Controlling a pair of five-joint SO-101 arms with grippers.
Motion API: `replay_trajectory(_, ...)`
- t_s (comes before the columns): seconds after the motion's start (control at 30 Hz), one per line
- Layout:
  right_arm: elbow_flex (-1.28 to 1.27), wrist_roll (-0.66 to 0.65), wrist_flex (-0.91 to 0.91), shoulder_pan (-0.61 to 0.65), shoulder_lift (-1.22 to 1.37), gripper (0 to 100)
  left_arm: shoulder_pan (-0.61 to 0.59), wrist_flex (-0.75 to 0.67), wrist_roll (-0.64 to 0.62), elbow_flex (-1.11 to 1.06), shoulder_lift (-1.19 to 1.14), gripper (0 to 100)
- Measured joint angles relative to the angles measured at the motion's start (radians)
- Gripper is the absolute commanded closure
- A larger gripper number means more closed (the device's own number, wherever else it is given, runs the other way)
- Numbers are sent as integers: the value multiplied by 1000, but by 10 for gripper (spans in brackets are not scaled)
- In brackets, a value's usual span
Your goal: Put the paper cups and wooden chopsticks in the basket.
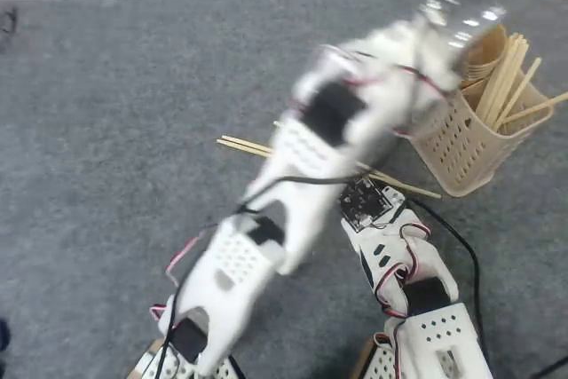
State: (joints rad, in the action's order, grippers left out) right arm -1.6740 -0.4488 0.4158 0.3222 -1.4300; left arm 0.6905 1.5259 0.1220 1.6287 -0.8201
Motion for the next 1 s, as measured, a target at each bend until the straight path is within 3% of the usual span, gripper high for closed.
replay_trajectory(0.1,0,0,0,0,0,992,-106,167,101,0,92,916)
replay_trajectory(0.33,0,0,0,0,0,992,-331,204,184,-115,328,857)
replay_trajectory(0.47,0,0,0,0,0,992,-361,206,310,-373,479,840)
replay_trajectory(0.63,0,0,0,0,0,992,-370,209,489,-859,631,841)
replay_trajectory(0.8,0,0,0,0,0,992,-419,66,697,-1272,678,841)
replay_trajectory(1.0,0,15,-41,-58,0,992,-442,-141,841,-1574,680,841)
